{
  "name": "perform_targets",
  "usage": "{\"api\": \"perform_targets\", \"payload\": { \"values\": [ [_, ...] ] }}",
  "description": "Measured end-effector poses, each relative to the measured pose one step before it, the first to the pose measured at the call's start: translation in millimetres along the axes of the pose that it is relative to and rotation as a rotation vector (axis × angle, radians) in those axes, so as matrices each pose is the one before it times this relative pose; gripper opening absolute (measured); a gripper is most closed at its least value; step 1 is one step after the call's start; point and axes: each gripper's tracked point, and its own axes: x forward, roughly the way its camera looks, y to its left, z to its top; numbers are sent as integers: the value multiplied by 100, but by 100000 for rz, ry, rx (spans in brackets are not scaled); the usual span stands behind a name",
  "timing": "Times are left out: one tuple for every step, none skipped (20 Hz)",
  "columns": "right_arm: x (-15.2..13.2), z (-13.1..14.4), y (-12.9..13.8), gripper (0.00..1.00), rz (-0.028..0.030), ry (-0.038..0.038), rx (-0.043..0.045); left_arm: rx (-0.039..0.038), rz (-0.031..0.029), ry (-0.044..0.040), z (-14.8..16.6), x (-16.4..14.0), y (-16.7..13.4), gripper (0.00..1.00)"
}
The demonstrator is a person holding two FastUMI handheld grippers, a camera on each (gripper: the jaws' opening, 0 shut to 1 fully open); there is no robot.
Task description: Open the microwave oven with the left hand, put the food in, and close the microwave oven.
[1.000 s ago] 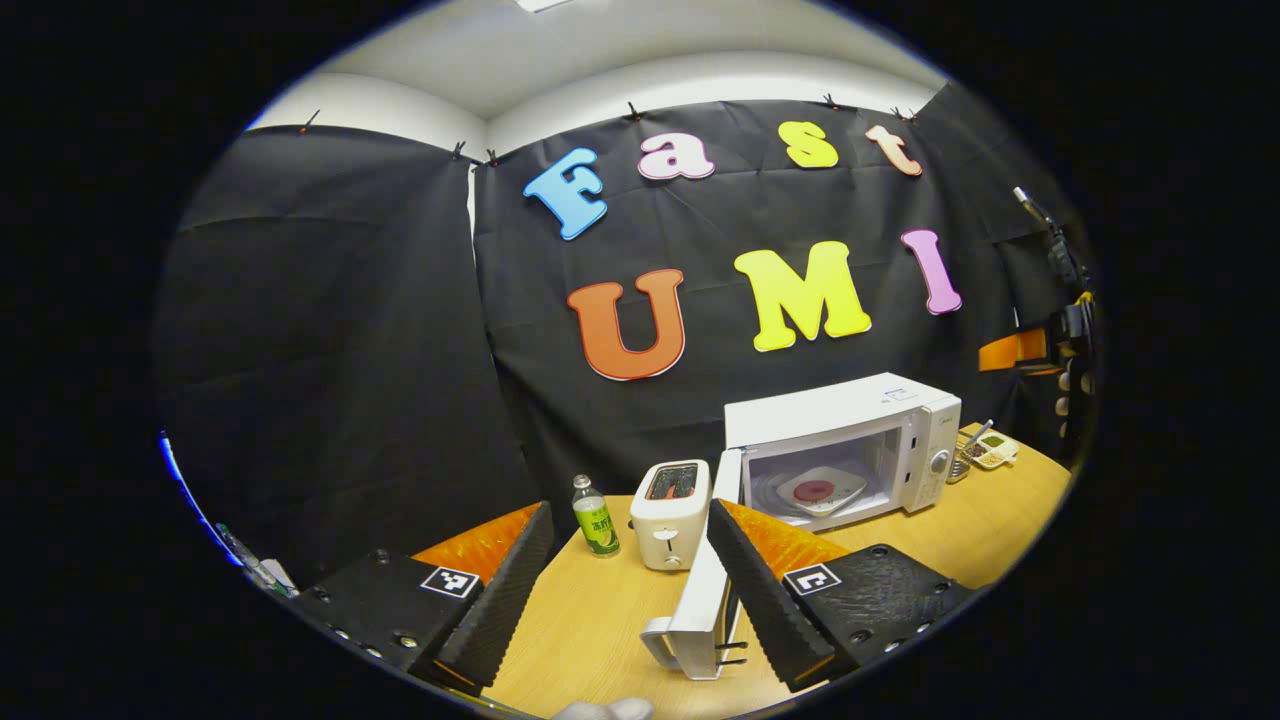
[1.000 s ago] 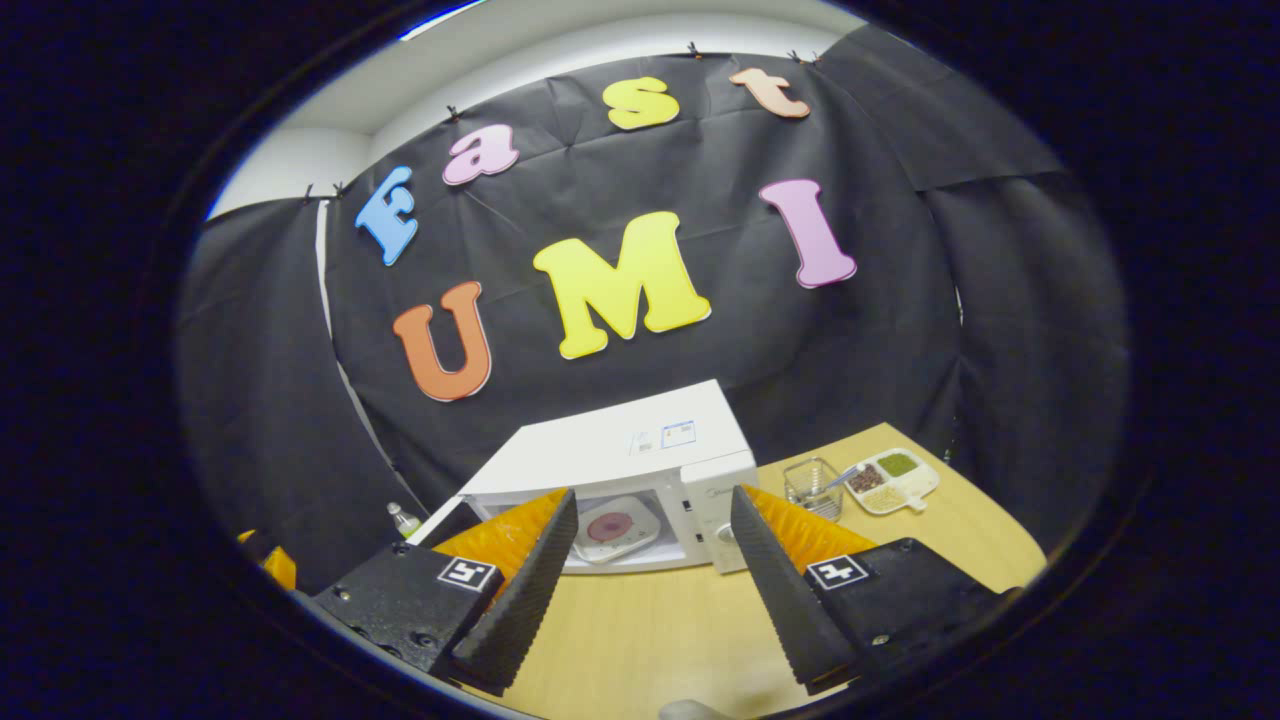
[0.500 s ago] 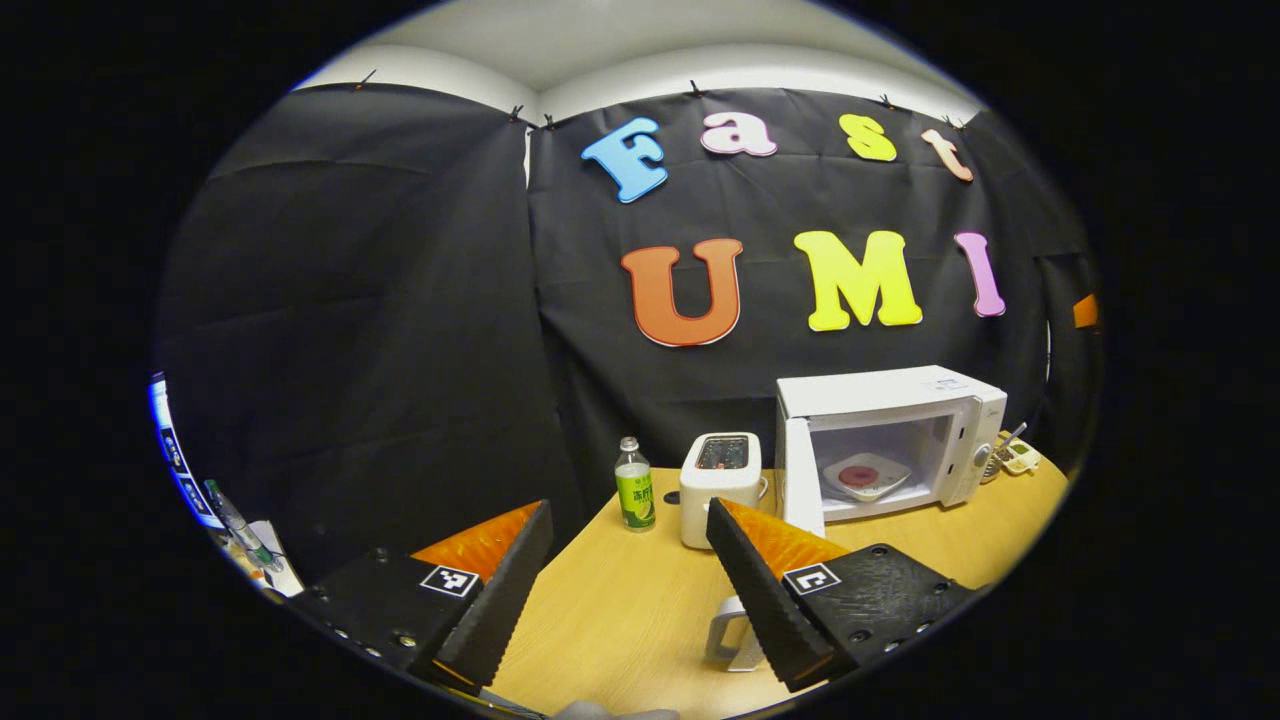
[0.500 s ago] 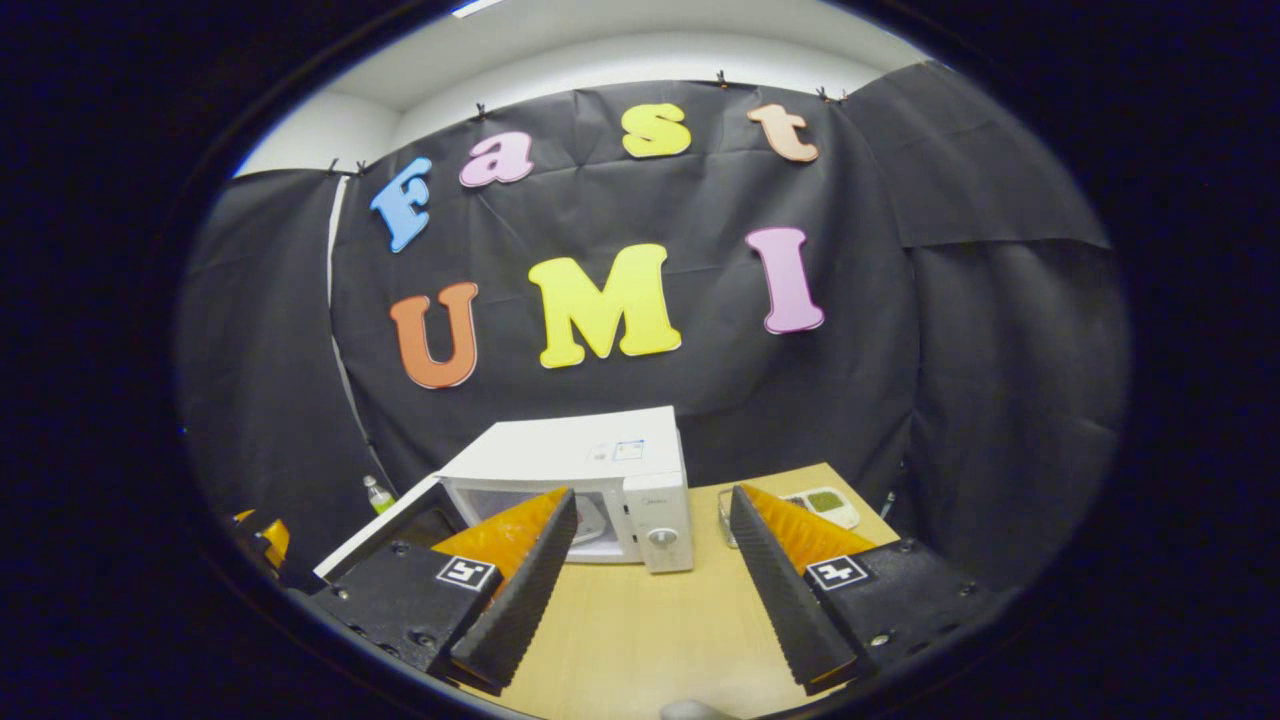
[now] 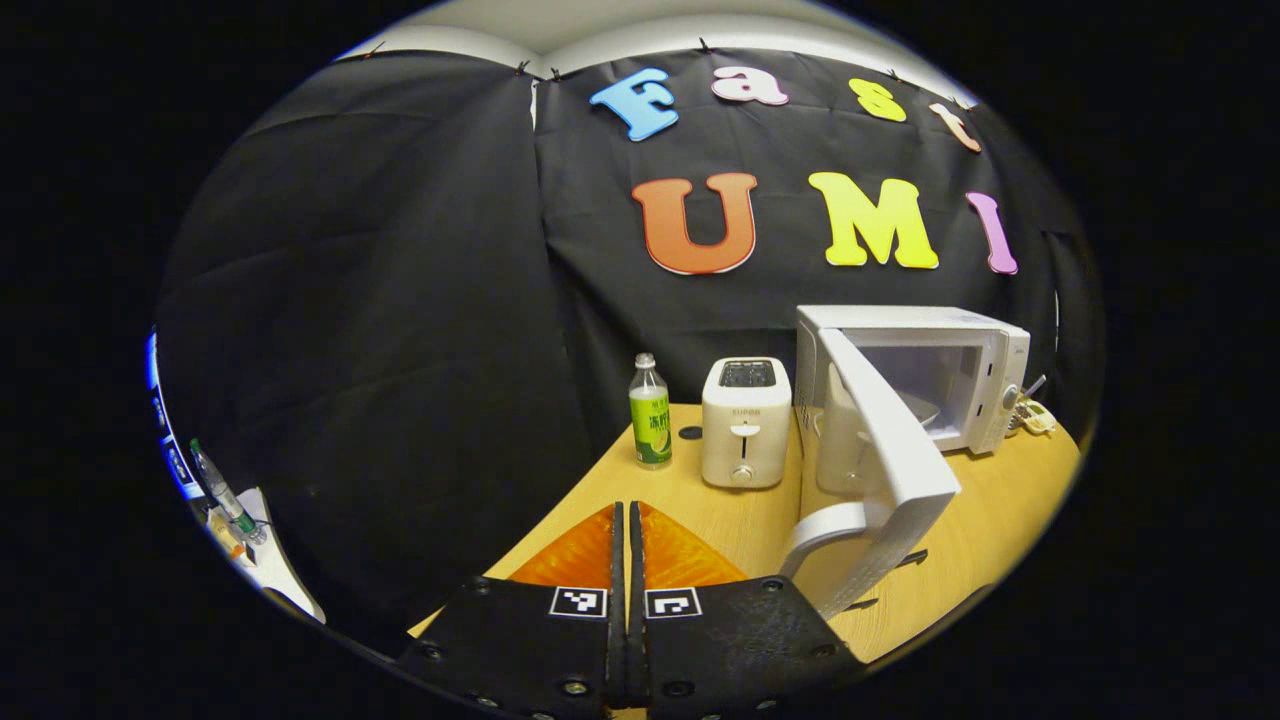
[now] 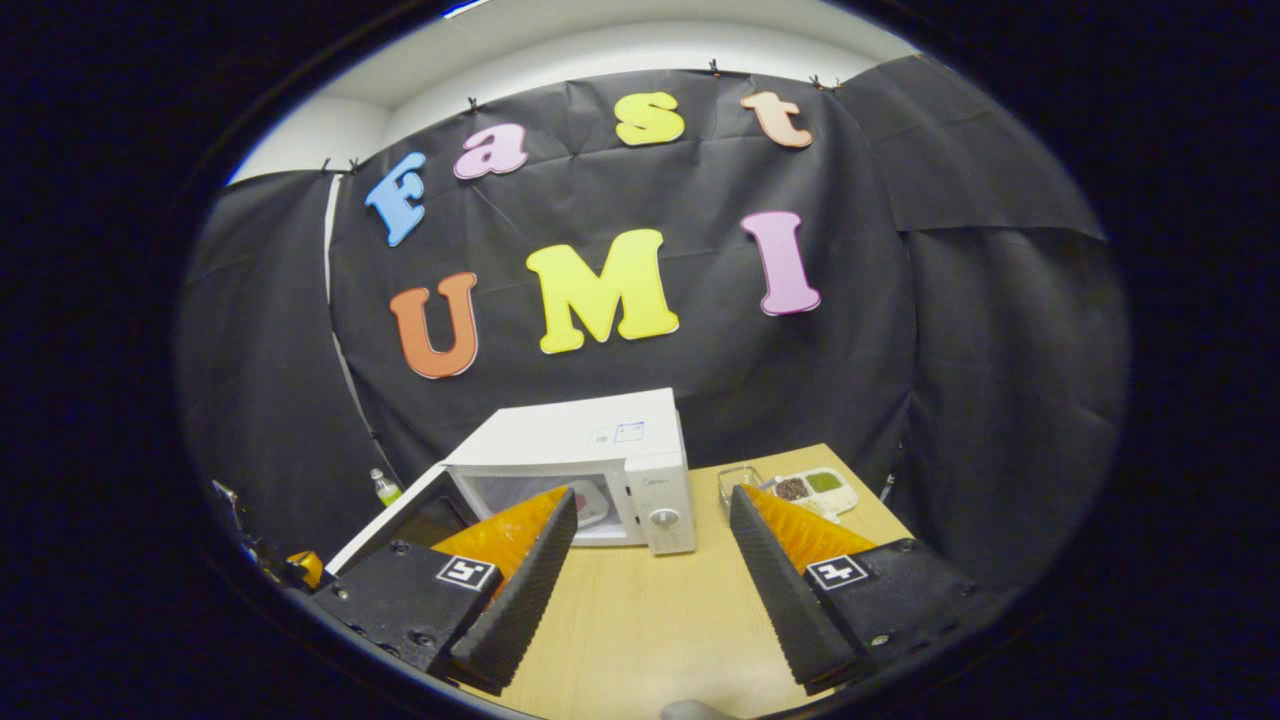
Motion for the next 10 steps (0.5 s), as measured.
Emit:
{"api": "perform_targets", "payload": {
  "values": [
    [-196,38,-114,98,-488,52,-52,246,-1186,929,-648,360,-509,0],
    [-250,102,-248,98,-817,101,62,-72,-1013,653,-543,172,-318,0],
    [-250,31,-195,98,-393,330,472,-399,-1774,506,-313,136,-550,0],
    [-246,103,-86,98,-587,-26,635,-250,-1574,171,-242,268,-545,0],
    [-278,-37,-207,98,-656,137,537,97,-1983,225,-134,185,-682,0],
    [-295,-47,-131,98,-305,77,329,712,-1871,-178,-34,121,-760,0],
    [-457,-132,-15,98,-233,137,77,1638,-1059,157,-77,175,-632,0],
    [-315,-44,-211,98,-1054,-196,-77,1544,-1355,219,-34,295,-377,0],
    [-275,-118,-355,98,-778,-81,69,601,-1465,-760,215,76,-519,0],
    [-395,-80,-135,98,-509,-270,724,171,-1599,-628,101,-149,-428,0]
  ]
}}
